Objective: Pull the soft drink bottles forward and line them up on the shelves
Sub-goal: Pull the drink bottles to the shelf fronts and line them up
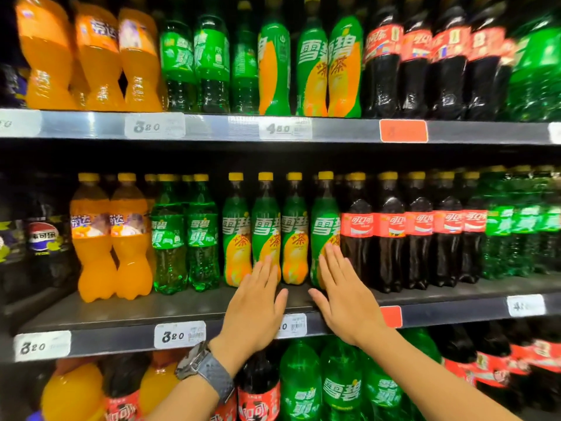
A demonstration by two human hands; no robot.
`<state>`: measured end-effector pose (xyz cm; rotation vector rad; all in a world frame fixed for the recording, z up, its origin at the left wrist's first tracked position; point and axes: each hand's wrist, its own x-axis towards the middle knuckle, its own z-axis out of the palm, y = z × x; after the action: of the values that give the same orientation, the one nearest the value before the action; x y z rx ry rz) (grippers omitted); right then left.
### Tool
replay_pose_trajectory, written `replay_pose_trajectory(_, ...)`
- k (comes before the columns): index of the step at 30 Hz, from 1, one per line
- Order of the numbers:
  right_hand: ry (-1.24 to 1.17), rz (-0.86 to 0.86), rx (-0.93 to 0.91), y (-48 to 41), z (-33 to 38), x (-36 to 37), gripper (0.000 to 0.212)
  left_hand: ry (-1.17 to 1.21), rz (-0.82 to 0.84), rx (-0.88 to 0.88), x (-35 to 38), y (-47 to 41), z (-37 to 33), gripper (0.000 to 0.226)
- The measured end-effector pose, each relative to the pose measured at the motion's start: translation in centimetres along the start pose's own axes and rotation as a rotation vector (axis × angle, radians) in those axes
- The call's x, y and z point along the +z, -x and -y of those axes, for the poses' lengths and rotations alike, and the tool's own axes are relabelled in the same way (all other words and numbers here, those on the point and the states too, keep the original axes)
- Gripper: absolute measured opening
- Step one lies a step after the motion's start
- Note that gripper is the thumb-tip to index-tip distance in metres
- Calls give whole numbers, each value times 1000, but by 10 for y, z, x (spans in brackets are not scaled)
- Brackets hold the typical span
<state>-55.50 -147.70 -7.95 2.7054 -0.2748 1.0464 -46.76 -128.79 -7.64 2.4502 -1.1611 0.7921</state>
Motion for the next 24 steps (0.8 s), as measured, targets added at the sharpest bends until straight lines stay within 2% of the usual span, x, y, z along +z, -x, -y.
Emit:
replay_pose_trajectory(4,-91,-28,26,4,0,7,77,-130,-24,-15,15,4,-4,65)
replay_pose_trajectory(7,-119,-43,15,4,-1,9,77,-125,-63,-32,15,4,-6,66)
replay_pose_trajectory(13,-149,-47,-4,13,-1,6,71,-123,-149,-31,14,10,-10,51)
replay_pose_trajectory(17,-137,-45,-83,21,-1,0,64,-147,-133,-58,12,10,-14,48)
replay_pose_trajectory(21,-299,-30,-137,18,-10,-11,64,-49,-185,-81,-4,-8,-21,46)
replay_pose_trajectory(24,-265,-216,-260,-10,-28,-35,47,-64,-356,-36,-36,-43,-34,44)
